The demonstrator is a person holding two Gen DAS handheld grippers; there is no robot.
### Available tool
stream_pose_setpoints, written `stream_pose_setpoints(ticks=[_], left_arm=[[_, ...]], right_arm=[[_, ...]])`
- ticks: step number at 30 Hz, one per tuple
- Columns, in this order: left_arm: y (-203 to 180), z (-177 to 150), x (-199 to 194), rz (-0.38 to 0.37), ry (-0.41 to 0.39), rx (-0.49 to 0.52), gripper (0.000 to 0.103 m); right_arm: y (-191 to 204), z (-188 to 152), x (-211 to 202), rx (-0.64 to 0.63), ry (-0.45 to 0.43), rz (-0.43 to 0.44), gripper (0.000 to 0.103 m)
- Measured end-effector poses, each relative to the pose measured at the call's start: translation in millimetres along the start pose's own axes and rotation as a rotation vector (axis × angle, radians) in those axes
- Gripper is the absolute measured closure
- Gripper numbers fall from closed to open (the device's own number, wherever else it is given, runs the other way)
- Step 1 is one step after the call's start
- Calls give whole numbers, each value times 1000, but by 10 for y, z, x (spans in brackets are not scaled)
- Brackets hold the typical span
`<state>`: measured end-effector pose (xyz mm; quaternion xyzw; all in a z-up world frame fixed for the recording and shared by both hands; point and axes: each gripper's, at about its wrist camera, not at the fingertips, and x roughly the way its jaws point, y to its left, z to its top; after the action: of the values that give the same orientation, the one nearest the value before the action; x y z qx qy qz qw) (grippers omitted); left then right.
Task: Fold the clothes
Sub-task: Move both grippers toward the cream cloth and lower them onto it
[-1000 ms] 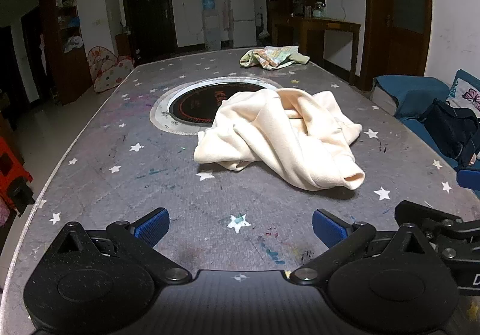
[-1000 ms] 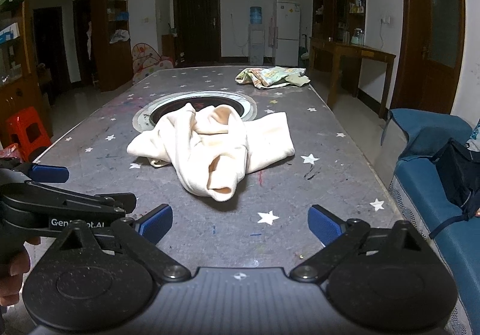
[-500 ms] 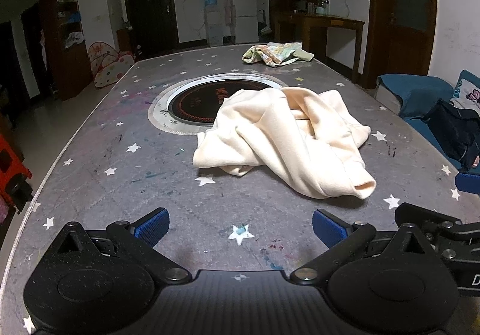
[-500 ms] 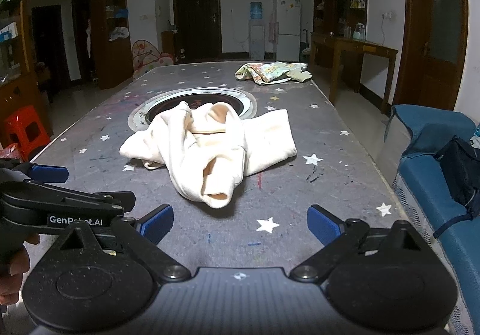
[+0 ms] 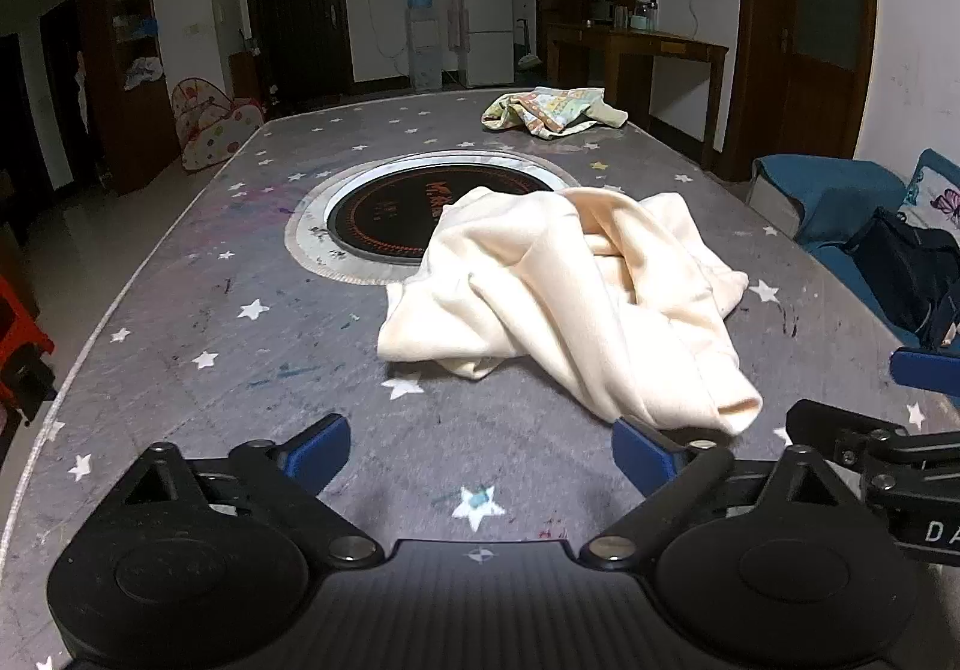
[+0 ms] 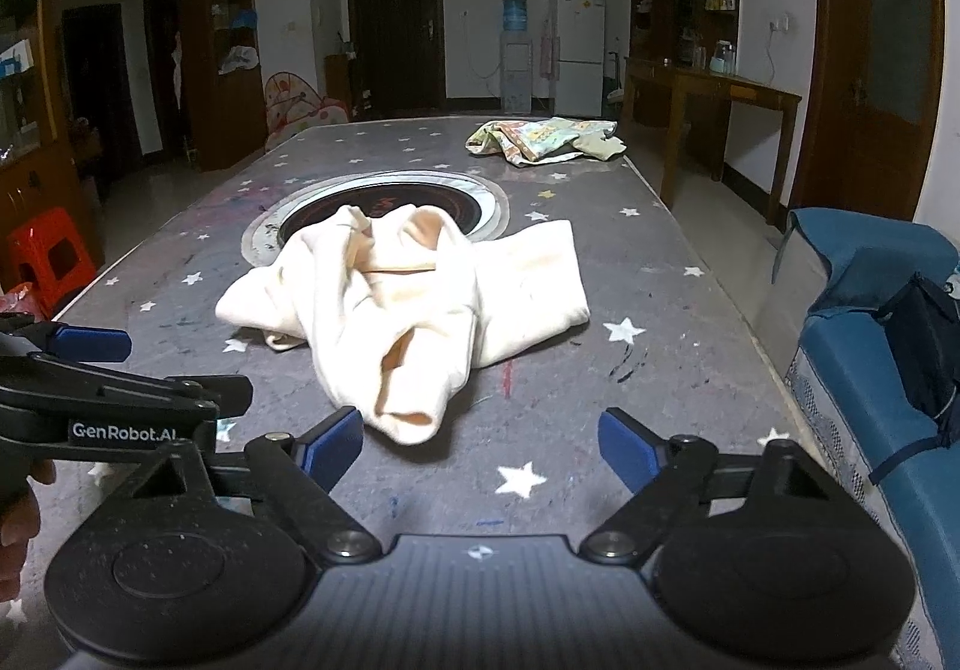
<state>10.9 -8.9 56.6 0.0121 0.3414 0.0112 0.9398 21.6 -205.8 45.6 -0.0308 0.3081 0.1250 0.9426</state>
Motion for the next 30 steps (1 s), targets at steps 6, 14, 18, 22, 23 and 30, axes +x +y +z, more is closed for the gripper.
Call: stream_pose_setpoints(ticks=[6,14,18,22,23,30], left_arm=[[17,171,77,-26,4,-12,13],[-73,535,216,-41,-20,14,13],[-98,697,365,-49,-7,1,13],[-113,820,534,-44,4,0,13],[-117,845,576,-39,7,2,13],[-81,924,844,-66,46,16,51]], right_arm=[[-36,103,128,-10,1,2,22],[-64,248,321,-23,9,17,32],[-98,321,449,-15,21,23,38],[-121,379,558,-15,28,22,40],[-122,397,589,-18,27,22,41],[-128,542,802,-12,33,30,44]])
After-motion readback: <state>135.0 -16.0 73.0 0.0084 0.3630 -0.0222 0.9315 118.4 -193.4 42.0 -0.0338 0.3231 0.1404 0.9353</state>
